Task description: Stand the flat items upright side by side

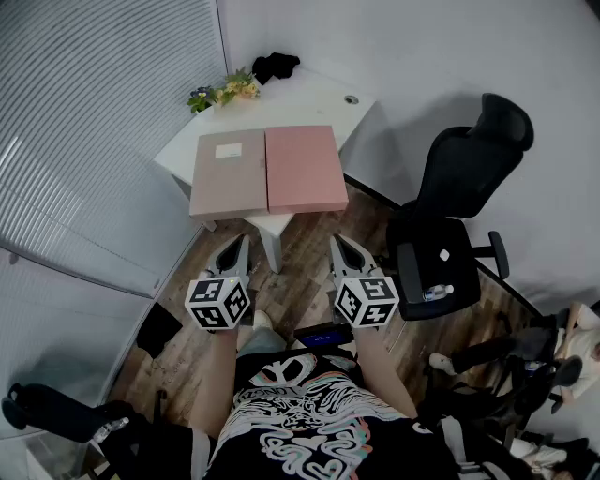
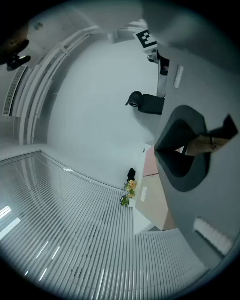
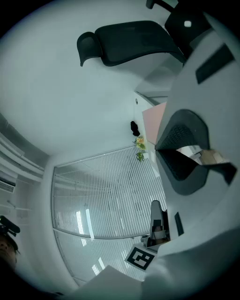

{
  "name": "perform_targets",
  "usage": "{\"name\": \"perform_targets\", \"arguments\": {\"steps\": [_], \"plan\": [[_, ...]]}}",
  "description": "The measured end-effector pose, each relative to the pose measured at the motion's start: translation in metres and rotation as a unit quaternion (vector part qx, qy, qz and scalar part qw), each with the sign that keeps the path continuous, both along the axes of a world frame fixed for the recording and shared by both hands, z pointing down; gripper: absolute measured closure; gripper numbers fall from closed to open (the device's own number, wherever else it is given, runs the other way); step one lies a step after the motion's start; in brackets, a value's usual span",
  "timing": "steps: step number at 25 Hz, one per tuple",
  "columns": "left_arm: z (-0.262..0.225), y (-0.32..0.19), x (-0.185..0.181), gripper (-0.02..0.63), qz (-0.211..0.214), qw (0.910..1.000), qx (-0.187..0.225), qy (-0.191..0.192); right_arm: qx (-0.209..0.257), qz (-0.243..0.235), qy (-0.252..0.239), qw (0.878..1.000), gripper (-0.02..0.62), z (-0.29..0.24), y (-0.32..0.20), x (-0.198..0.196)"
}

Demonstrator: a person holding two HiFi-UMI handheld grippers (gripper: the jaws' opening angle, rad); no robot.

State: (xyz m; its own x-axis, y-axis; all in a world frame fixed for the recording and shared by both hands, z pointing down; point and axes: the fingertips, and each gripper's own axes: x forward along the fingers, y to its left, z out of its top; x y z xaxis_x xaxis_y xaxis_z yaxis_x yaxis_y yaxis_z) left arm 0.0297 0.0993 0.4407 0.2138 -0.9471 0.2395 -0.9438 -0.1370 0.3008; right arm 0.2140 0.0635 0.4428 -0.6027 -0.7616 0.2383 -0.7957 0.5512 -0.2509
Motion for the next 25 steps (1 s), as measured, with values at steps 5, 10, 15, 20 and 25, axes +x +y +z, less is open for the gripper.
{"name": "perform_targets", "arguments": {"steps": [5, 10, 15, 20, 25], "plan": [[-0.004, 0.008, 0.006, 0.604, 0.0, 1.0, 0.001, 0.008, -0.002, 0.003, 0.003, 1.0, 0.594, 0.001, 0.009, 0.009], [-0.003, 0.013, 0.009, 0.604, -0.006, 1.0, -0.001, -0.001, -0.007, 0.008, 0.0, 1.0, 0.594, 0.003, 0.013, 0.018], [-0.001, 0.017, 0.01, 0.604, -0.013, 0.9999, -0.004, 0.003, -0.019, 0.01, 0.002, 1.0, 0.594, 0.012, 0.018, 0.026], [0.001, 0.019, 0.003, 0.603, -0.023, 0.9996, -0.001, 0.015, -0.03, 0.016, -0.008, 0.999, 0.594, 0.017, 0.012, 0.028], [0.0, 0.01, 0.0, 0.579, -0.015, 0.9997, 0.002, 0.018, -0.053, 0.032, -0.048, 0.997, 0.592, 0.021, -0.001, 0.03]]}}
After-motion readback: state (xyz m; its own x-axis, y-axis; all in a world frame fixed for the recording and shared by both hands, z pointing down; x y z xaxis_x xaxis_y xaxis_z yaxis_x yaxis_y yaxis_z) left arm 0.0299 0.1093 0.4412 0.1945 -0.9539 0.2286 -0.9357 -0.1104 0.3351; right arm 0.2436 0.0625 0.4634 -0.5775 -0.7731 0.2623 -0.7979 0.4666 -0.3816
